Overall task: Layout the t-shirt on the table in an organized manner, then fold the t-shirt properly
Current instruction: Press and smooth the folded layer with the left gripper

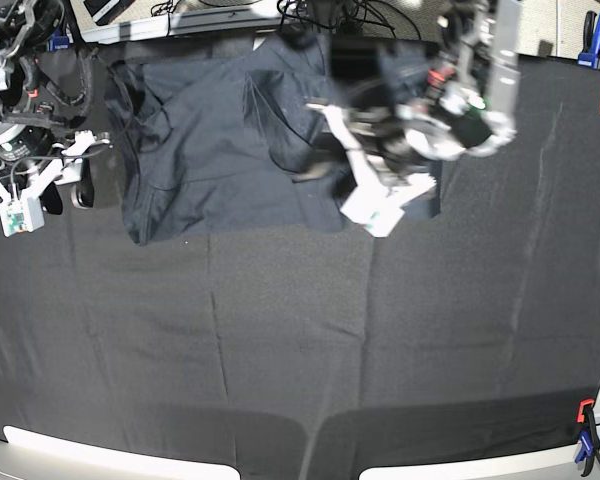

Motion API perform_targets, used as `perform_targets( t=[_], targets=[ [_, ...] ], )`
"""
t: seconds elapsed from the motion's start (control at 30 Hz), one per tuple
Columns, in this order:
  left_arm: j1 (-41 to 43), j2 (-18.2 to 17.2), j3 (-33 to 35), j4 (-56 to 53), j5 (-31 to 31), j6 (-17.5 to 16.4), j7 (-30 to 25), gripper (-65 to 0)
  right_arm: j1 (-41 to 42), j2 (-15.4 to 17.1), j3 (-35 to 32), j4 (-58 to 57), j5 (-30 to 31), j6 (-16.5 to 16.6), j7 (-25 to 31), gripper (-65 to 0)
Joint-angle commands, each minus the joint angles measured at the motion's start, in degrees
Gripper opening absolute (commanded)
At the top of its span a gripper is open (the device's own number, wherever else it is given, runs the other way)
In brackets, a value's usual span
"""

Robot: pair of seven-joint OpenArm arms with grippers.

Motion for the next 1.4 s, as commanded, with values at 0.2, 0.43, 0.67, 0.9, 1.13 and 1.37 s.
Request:
perform_targets(
  t=[0.2,0.43,0.67,0.9,1.13,1.37],
  targets=[
    [1.2,0.1,1.2,-3.3,-1.3,-1.1,-3.2,-35.6,0.3,0.8,0.2,1.0,2.3,0.1,0.9,-39.4],
    [-2.6,0.3,7.8,-14.3,0.7,-1.0,-12.2,-35.8,0.3,0.8,0.2,1.0,2.3,0.1,0.5,-39.4],
    [-10.7,0.4,14.2,-14.4,0.7,3.5,-12.4,-35.8,0.3,0.8,0.2,1.0,2.3,0.1,0.5,-39.4],
    [-14.9,0.4,19.9,-14.2,-0.1,3.5,-12.9,-35.8,0.3,0.8,0.2,1.0,2.3,0.1,0.5,-39.4],
    [-11.2,-3.6,11.6,-5.6,-3.3,1.7,-10.0,-35.8,0.3,0.8,0.2,1.0,4.0,4.0,0.4,-39.4],
    [2.1,-12.5,3.3,0.2,-3.3,-1.8,-12.1,-35.8,0.3,0.8,0.2,1.0,13.9,6.3,-2.7,-39.4]
  ],
)
